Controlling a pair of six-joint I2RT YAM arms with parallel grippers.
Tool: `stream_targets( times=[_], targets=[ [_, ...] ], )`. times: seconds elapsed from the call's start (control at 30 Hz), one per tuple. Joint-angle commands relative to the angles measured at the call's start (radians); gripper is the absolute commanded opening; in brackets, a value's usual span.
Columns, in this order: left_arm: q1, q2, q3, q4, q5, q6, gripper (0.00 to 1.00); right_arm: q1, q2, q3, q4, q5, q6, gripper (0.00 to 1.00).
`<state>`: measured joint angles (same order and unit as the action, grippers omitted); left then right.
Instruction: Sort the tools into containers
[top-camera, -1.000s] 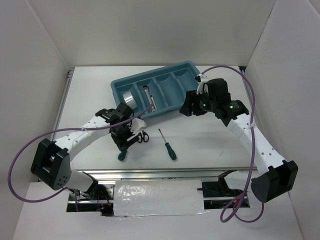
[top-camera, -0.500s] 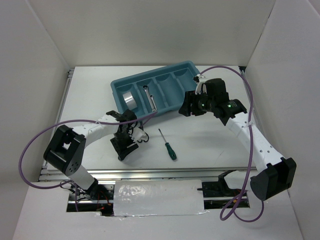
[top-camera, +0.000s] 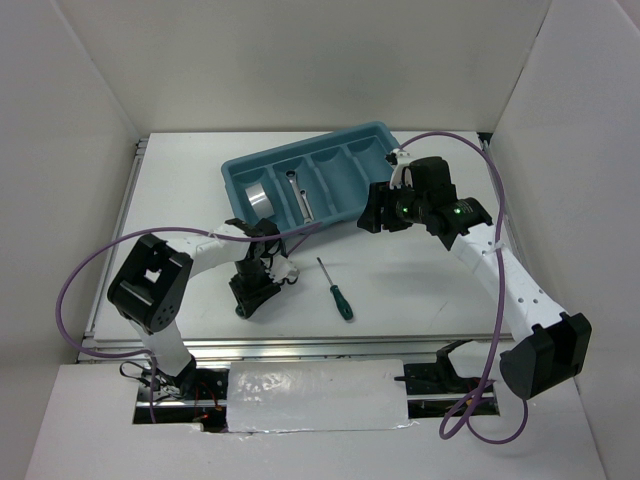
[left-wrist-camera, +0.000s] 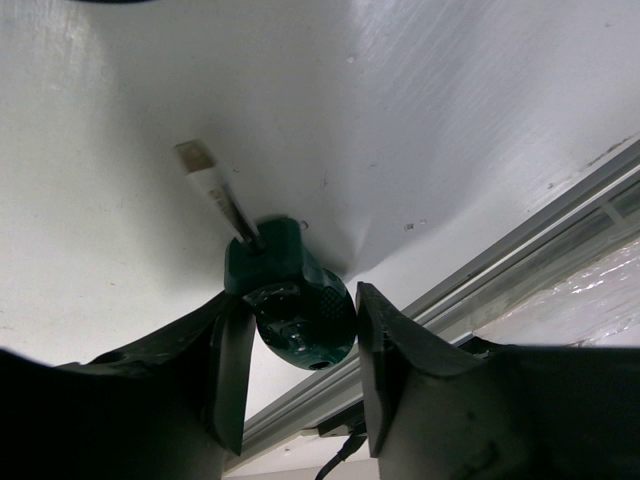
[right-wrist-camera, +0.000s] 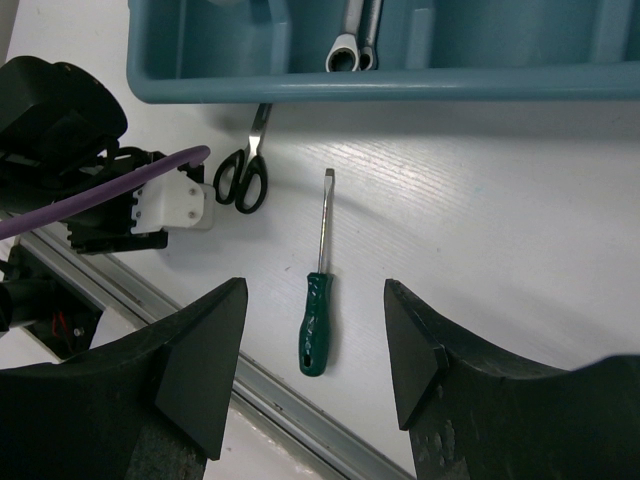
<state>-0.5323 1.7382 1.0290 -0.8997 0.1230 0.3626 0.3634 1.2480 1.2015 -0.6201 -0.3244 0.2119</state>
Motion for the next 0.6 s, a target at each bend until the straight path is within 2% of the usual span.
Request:
stream_targets(
  times=[0.0,0.13,0.17,0.23,0.27,0.33,0.5,0.57],
  targets=[
    [-0.003,0.017,0.025,0.024,0.053,0.006,0.53,0.011,0.001,0.015,0.006,0.007,-0.008,0.65],
    [0.002,-0.048,0.055,0.015,0.073,0.001,0.42,0.014,-0.010,0.007,0.013,0.008,-0.008,0.64],
    [0.003,-0.067,0.066,0.010,0.082,0.001,0.36,0.012,-0.013,0.003,0.017,0.008,-0.005,0.63],
    [0.012,-0.158,0.101,0.008,0.124,-0.008,0.30,0.012,-0.021,0.006,0.026,-0.005,0.000,0.63],
    [0.018,-0.192,0.112,0.021,0.147,-0.020,0.22,0.009,-0.024,0.006,0.029,-0.013,0.004,0.62],
    [0.040,-0.305,0.141,0.045,0.213,-0.043,0.12,0.008,-0.030,0.021,0.043,-0.045,0.010,0.62],
    [0.084,-0.590,0.112,0.312,0.332,-0.195,0.08,0.041,0.030,0.136,0.079,-0.194,0.081,0.61],
    [0.098,-0.675,0.099,0.436,0.365,-0.284,0.07,0.063,0.083,0.229,0.094,-0.290,0.113,0.64]
  ],
)
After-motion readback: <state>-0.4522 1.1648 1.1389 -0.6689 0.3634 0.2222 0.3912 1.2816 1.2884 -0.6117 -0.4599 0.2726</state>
